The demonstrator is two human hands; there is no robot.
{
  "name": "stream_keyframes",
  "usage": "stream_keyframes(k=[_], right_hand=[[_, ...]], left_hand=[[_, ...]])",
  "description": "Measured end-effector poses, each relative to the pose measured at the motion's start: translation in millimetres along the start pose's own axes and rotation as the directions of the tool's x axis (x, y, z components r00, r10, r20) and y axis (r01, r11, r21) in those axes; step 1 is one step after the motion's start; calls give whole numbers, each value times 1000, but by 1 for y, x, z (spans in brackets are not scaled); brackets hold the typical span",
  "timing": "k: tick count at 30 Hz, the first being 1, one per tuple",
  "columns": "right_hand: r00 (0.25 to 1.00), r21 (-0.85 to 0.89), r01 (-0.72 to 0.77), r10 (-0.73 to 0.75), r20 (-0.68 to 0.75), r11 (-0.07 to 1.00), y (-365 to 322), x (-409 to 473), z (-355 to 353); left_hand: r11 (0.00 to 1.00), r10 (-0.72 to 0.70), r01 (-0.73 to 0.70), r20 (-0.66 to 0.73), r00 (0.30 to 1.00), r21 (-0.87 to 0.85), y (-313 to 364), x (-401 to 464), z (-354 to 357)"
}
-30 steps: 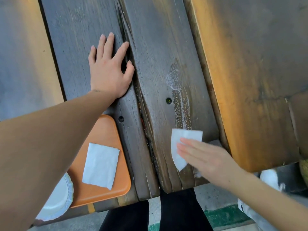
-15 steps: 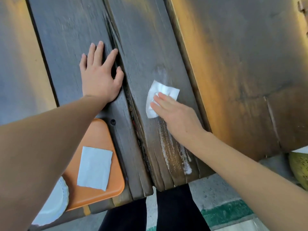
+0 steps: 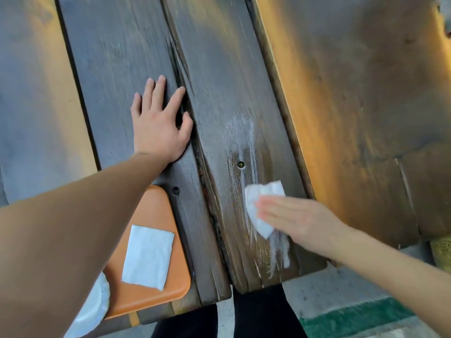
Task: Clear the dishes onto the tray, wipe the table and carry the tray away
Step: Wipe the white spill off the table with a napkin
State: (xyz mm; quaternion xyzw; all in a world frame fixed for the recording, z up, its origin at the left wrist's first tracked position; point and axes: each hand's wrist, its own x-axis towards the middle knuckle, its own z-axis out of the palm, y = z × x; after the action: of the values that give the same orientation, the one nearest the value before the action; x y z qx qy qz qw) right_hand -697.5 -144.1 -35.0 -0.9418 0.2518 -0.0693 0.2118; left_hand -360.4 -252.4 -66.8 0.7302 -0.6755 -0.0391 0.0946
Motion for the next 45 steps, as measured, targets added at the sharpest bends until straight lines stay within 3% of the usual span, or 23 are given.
stream_keyframes(k=[3,7,12,16,19,21,25,28,31,34,36,39,40,42,45], right_hand=[[984,-32,-134,130,-118,990,42,56,-17],[950,-58,-288,278,-144,956,75,130,-22],[929,-30,-358,353,-114,933,41,147,-15],[986,29,-131,127,109,991,-35,70,1],[954,-100,101,-68,293,990,-77,-14,11],[934,-107,121,-76,349,987,-84,-54,14],[968,-89,59,-35,249,994,-57,-67,4],[979,-45,-148,153,136,988,-15,-36,-9],[945,-143,-311,321,56,940,2,4,-14],[928,-209,-365,373,-3,907,-20,9,-4],[928,-160,-349,365,78,923,-55,-9,9],[923,-71,-173,186,335,982,-110,-56,27],[924,-70,-129,145,353,989,-120,-70,30],[928,-54,-183,191,320,982,-120,-83,28],[910,-59,-374,379,171,926,-90,-74,9]], left_hand=[[1000,-4,4,-5,1000,5,0,-1,1],[1000,-8,8,-4,1000,1,0,-2,0],[1000,-9,9,6,1000,-10,1,-1,-1],[1000,-14,14,8,1000,-10,1,-3,-1],[1000,-11,11,11,1000,-12,1,-2,0],[1000,-13,13,19,1000,-11,1,-2,-1],[1000,-10,10,15,1000,-6,2,-2,0],[1000,-11,12,12,1000,-6,3,-2,0],[1000,-15,15,10,1000,0,3,-2,-1],[1000,-21,21,23,1000,-1,4,-2,-2],[1000,-21,21,27,999,4,3,-3,-3],[1000,-18,17,33,999,6,3,-3,-3],[1000,-18,18,29,999,4,3,-3,-3],[1000,-17,17,12,1000,7,3,-2,-2],[1000,-14,14,1,1000,4,3,-2,0]])
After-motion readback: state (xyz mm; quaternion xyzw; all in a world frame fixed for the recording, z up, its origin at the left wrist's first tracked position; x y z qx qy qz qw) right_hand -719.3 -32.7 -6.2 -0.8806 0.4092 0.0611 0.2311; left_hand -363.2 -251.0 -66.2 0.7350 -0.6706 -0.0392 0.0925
